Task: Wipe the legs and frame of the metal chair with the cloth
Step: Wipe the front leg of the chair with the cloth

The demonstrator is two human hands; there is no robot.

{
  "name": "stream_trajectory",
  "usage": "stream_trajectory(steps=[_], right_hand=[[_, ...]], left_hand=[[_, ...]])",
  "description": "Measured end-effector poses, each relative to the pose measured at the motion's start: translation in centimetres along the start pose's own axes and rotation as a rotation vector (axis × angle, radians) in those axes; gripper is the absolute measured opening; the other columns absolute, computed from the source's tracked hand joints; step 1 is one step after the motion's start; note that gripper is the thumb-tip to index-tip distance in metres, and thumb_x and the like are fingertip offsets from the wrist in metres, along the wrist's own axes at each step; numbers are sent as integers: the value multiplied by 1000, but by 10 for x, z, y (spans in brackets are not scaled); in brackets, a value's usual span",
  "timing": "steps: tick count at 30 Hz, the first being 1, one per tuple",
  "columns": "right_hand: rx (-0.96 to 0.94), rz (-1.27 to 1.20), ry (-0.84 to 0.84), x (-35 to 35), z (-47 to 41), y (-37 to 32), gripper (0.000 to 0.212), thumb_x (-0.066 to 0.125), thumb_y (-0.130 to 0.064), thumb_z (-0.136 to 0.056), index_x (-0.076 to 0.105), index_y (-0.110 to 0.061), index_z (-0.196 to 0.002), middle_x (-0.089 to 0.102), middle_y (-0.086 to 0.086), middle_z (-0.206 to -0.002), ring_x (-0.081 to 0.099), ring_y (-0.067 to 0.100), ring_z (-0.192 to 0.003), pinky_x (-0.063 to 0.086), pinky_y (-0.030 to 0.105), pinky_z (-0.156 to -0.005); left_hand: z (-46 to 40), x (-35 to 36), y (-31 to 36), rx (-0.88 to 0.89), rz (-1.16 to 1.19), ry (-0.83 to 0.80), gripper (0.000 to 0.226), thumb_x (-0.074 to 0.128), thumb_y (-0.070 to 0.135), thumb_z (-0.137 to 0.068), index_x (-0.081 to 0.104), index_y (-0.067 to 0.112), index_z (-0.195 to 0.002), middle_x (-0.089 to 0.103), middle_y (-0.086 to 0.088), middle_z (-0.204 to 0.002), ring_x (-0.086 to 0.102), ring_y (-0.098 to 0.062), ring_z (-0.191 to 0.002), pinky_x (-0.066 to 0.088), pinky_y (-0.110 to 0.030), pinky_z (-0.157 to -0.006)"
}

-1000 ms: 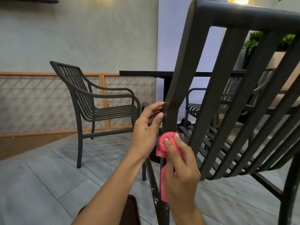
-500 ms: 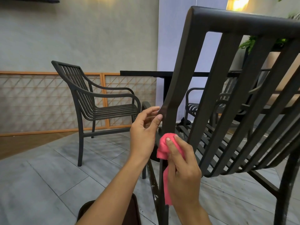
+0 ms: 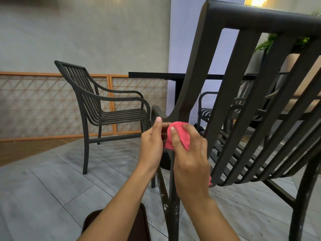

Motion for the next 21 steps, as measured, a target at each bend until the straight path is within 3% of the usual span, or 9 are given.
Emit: stream_trajectory(steps=[3, 8, 15, 21], right_hand=[[11, 49, -88, 7, 3, -2, 52, 65, 9, -76, 57, -5, -126, 39, 13, -128, 40, 26, -94, 53, 29, -54], [98, 99, -252, 19, 16, -4, 63, 75, 11, -64, 58, -3, -123, 37, 14, -129, 44, 28, -90, 50, 26, -49], [140, 101, -306, 24, 32, -5, 62, 77, 13, -56, 62, -1, -115, 39, 14, -124, 52, 28, -79, 50, 25, -45], [128, 97, -322, 31, 48, 0, 68, 78, 13, -53, 62, -3, -117, 40, 12, -123, 40, 23, -84, 50, 23, -49]], left_hand=[[0, 0, -1, -23, -4, -24, 50, 33, 43, -97, 72, 13, -85, 72, 1, -74, 67, -8, -70, 48, -16, -54], [-1, -3, -1, -34, -33, -23, 47, 33, 46, -95, 71, 24, -79, 72, 6, -76, 67, -5, -75, 52, -17, -63], [2, 0, 0, -19, 12, -39, 44, 37, 34, -99, 72, 27, -74, 73, 5, -74, 67, -4, -69, 52, -15, -62], [4, 2, 0, 9, 30, -51, 33, 41, 22, -98, 70, 21, -82, 72, 9, -71, 66, -1, -67, 50, -13, -58]])
Point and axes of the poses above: each hand's wrist, its own z-axis away from the middle knuckle, its own x-axis out of the palm, y = z × x, the point moved 10 cm from there along -z, towards the middle knuckle
